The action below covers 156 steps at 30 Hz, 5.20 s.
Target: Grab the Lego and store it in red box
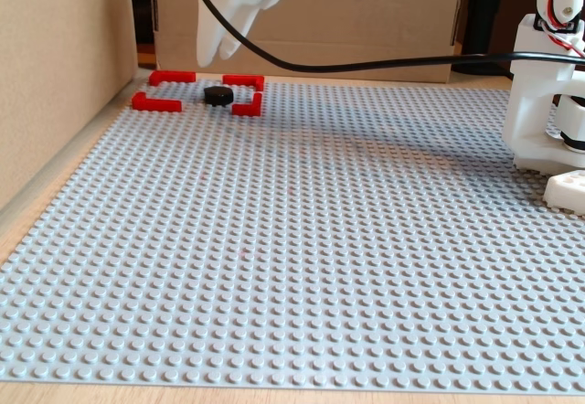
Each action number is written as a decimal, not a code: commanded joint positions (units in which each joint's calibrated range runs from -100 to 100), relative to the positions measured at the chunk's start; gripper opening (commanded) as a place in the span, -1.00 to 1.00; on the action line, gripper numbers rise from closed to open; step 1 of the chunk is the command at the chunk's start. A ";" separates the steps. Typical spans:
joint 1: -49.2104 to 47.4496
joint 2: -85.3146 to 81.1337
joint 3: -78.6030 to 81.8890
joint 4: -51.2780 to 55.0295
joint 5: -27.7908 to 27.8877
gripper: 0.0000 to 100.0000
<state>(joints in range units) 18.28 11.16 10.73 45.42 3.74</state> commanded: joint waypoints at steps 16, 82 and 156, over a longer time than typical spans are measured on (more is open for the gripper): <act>-5.52 -41.50 -15.92 30.02 -4.41 -0.96; -18.62 -110.56 12.45 53.70 -8.74 -0.96; -18.69 -110.48 12.99 53.44 -8.63 -0.96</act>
<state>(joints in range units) -0.69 -98.90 23.61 98.79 -4.86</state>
